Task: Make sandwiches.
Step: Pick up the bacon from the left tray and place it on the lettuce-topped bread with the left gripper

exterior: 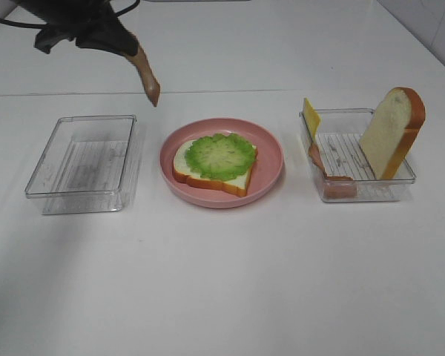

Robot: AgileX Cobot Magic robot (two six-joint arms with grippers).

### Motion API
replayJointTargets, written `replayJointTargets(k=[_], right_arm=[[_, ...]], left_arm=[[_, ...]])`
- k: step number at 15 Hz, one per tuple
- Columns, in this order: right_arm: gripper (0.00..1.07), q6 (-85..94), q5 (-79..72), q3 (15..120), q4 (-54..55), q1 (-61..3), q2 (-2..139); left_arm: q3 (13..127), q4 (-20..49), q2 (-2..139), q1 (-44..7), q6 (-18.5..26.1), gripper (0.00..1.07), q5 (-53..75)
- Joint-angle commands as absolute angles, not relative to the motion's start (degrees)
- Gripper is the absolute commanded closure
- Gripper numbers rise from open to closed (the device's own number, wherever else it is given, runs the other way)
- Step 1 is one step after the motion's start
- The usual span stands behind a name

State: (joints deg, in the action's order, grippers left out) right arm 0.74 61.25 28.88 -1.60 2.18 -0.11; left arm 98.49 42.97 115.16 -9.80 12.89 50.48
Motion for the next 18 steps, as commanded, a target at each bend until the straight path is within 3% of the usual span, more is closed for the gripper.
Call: replayJointTargets(k=[1,5,11,18], right_arm=[[0.3,0.8,60.56,28.65,-1.6,2.46,-0.97],[0.3,0.8,60.56,28.65,-1.6,2.46,-0.97],[0.3,0.8,60.56,28.65,-1.6,2.46,-0.97],[0.3,0.8,60.56,28.65,-1.49,2.46,-0.97]], left_arm=[[98.78,46.75,115.22,-13.29,14.95,1.07,47.78],[104.85,55.46,124.45,-20.91,16.5,1.07,49.16],[114.59,62.62,137.4,-22.86,16.1,1.07,55.75],[114.76,53.69,138.48,-18.62,13.58,1.07,58.5]])
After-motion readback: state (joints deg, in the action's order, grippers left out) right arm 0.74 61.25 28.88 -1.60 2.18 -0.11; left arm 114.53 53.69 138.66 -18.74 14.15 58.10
